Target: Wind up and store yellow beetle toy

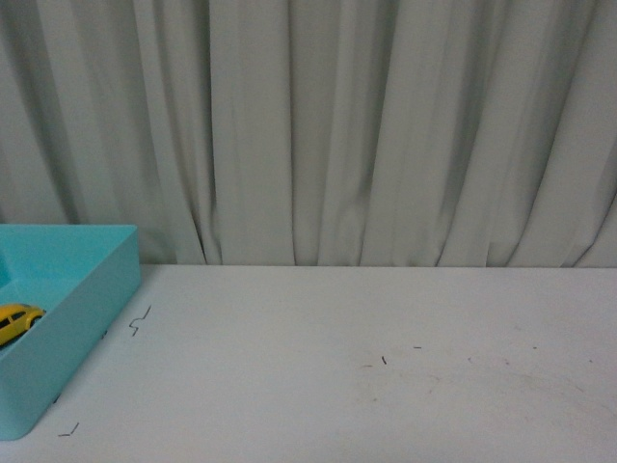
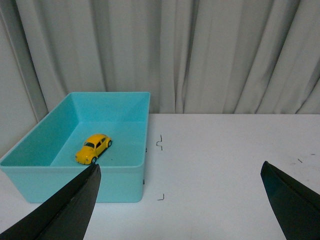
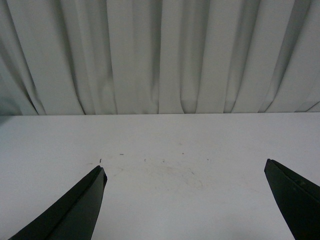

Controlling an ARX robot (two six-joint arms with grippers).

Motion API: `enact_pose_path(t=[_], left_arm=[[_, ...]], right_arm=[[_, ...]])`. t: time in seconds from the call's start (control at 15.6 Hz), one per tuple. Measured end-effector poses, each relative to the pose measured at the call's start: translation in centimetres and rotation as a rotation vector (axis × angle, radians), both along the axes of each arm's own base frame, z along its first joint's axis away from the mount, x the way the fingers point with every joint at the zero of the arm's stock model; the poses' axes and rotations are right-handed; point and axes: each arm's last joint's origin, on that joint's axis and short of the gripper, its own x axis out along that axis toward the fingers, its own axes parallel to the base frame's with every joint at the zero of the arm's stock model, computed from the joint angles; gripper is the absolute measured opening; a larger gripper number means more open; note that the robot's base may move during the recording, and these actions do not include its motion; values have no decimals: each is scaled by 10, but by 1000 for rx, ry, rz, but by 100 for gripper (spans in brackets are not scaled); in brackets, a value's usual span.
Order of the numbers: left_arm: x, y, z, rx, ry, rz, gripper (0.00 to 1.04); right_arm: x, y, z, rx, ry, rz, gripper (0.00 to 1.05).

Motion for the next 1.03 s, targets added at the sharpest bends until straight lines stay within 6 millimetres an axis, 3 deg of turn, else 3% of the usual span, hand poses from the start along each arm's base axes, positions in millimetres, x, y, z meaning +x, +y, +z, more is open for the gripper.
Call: enact_pose_path(t=[1.03], left_arm=[[0, 0, 0, -1, -1, 1, 98]], right_arm=[[0, 0, 0, 3, -1, -2, 98]])
